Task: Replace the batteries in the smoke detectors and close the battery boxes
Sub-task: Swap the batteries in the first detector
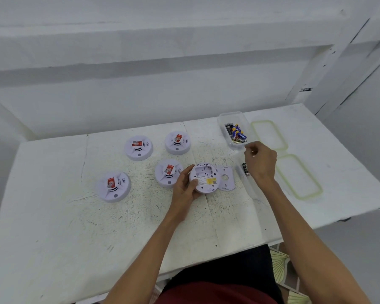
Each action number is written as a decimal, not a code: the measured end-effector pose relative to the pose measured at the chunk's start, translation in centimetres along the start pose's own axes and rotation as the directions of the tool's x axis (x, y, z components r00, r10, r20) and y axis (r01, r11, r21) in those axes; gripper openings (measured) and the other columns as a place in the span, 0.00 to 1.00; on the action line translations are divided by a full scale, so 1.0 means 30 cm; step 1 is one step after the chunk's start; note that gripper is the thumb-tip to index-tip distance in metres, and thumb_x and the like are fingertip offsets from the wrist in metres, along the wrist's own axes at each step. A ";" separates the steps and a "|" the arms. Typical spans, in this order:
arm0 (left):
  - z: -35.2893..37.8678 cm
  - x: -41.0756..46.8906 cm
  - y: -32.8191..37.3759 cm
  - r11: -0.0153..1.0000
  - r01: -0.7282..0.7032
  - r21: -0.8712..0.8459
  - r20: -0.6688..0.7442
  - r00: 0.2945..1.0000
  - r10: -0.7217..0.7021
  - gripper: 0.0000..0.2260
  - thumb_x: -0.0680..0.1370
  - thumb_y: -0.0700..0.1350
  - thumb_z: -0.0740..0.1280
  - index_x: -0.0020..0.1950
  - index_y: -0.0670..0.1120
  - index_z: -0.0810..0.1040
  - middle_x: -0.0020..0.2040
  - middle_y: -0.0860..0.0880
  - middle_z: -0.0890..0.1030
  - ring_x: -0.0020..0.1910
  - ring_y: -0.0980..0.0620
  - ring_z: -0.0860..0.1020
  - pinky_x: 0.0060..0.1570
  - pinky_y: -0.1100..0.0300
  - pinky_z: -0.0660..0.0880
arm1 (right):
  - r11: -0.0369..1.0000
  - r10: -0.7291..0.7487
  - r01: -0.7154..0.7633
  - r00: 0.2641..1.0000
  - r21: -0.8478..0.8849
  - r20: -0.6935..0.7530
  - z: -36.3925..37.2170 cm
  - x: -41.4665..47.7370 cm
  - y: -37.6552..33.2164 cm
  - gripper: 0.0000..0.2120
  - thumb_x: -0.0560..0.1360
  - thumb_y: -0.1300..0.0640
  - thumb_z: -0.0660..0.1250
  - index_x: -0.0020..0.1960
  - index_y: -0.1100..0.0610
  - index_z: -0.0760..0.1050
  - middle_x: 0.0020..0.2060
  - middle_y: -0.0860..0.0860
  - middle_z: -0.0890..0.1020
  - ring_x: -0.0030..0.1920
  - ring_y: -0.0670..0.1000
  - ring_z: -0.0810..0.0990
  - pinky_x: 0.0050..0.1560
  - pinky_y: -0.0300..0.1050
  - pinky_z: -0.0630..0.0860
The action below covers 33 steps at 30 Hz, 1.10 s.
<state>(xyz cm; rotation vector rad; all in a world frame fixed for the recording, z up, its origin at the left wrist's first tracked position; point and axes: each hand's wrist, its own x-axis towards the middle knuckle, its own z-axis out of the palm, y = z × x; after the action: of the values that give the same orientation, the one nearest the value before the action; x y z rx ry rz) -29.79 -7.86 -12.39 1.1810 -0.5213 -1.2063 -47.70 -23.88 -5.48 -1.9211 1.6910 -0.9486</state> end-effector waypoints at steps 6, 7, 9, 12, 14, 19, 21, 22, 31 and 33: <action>0.003 0.000 0.007 1.000 0.020 -0.004 0.000 1.000 -0.020 0.17 0.86 0.39 0.62 0.71 0.55 0.74 0.68 0.51 0.81 0.66 0.47 0.81 0.60 0.44 0.81 | 0.921 -0.293 0.342 0.924 -0.187 0.246 0.063 0.090 -0.049 0.14 0.80 0.59 0.63 0.63 0.62 0.77 0.61 0.57 0.78 0.65 0.59 0.72 0.61 0.48 0.72; 0.003 0.001 0.008 1.000 0.019 0.002 -0.001 1.000 -0.019 0.17 0.86 0.39 0.62 0.71 0.56 0.74 0.67 0.51 0.82 0.66 0.47 0.81 0.60 0.44 0.81 | 0.905 -0.282 0.361 0.906 -0.227 0.315 0.073 0.105 -0.053 0.16 0.82 0.56 0.62 0.65 0.63 0.76 0.62 0.59 0.77 0.66 0.61 0.71 0.62 0.52 0.72; 0.003 0.001 0.007 1.000 0.015 0.010 -0.004 1.000 -0.015 0.17 0.85 0.40 0.62 0.71 0.56 0.75 0.67 0.52 0.82 0.66 0.47 0.81 0.59 0.44 0.81 | 0.881 -0.208 0.354 0.886 -0.315 0.414 0.092 0.127 -0.057 0.19 0.84 0.51 0.57 0.62 0.66 0.75 0.59 0.61 0.78 0.64 0.63 0.72 0.61 0.55 0.71; 0.003 0.001 0.006 1.000 0.012 0.019 -0.010 1.000 -0.011 0.17 0.85 0.40 0.62 0.71 0.56 0.75 0.68 0.51 0.81 0.66 0.47 0.81 0.60 0.43 0.81 | 0.850 -0.130 0.345 0.870 -0.399 0.475 0.104 0.139 -0.064 0.25 0.84 0.45 0.49 0.51 0.64 0.74 0.48 0.62 0.80 0.53 0.63 0.77 0.56 0.54 0.70; 0.001 0.003 0.006 1.000 0.015 0.014 -0.010 1.000 -0.014 0.17 0.85 0.40 0.62 0.72 0.56 0.74 0.69 0.50 0.81 0.66 0.47 0.81 0.60 0.43 0.81 | 0.841 -0.124 0.346 0.871 -0.415 0.475 0.105 0.134 -0.072 0.26 0.84 0.44 0.47 0.49 0.63 0.73 0.46 0.61 0.80 0.49 0.62 0.77 0.55 0.53 0.70; 0.001 0.007 0.006 1.000 0.020 0.009 -0.009 1.000 -0.020 0.17 0.85 0.40 0.62 0.71 0.55 0.75 0.67 0.51 0.82 0.66 0.47 0.81 0.58 0.45 0.82 | 0.782 -0.108 0.381 0.862 -0.494 0.495 0.120 0.157 -0.066 0.26 0.84 0.41 0.47 0.46 0.61 0.72 0.47 0.59 0.80 0.51 0.61 0.79 0.62 0.55 0.68; 0.000 0.007 0.004 1.000 0.016 0.012 -0.009 1.000 -0.016 0.17 0.85 0.40 0.63 0.71 0.55 0.75 0.68 0.50 0.81 0.66 0.46 0.81 0.59 0.43 0.82 | 0.778 -0.095 0.377 0.862 -0.503 0.498 0.135 0.175 -0.054 0.28 0.83 0.40 0.48 0.47 0.62 0.74 0.54 0.60 0.79 0.54 0.61 0.78 0.64 0.55 0.68; -0.001 0.007 0.003 1.000 0.014 0.016 -0.011 1.000 -0.014 0.17 0.85 0.39 0.63 0.72 0.55 0.74 0.69 0.49 0.81 0.66 0.46 0.81 0.59 0.43 0.81 | 0.779 -0.085 0.366 0.866 -0.509 0.492 0.144 0.182 -0.050 0.29 0.83 0.40 0.49 0.49 0.63 0.75 0.56 0.60 0.78 0.55 0.61 0.77 0.63 0.55 0.69; -0.008 0.015 -0.008 1.000 0.017 0.025 -0.018 1.000 -0.017 0.18 0.86 0.40 0.62 0.74 0.53 0.73 0.69 0.51 0.80 0.67 0.46 0.80 0.61 0.39 0.80 | 0.739 -0.019 0.319 0.891 -0.594 0.454 0.201 0.204 -0.031 0.31 0.80 0.35 0.54 0.64 0.61 0.73 0.61 0.59 0.77 0.61 0.61 0.75 0.63 0.55 0.68; -0.009 0.016 -0.010 1.000 0.018 0.020 -0.017 1.000 -0.018 0.18 0.86 0.39 0.62 0.74 0.53 0.73 0.69 0.50 0.80 0.67 0.46 0.80 0.62 0.38 0.80 | 0.737 -0.009 0.318 0.887 -0.596 0.461 0.202 0.208 -0.031 0.32 0.79 0.35 0.55 0.66 0.61 0.72 0.63 0.59 0.76 0.63 0.61 0.74 0.64 0.55 0.67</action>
<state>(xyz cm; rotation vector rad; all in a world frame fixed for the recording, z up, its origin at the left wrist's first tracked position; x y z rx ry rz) -29.54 -8.17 -12.89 1.2146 -0.5124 -1.2080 -42.51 -30.60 -7.61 -2.5193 1.7144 0.1145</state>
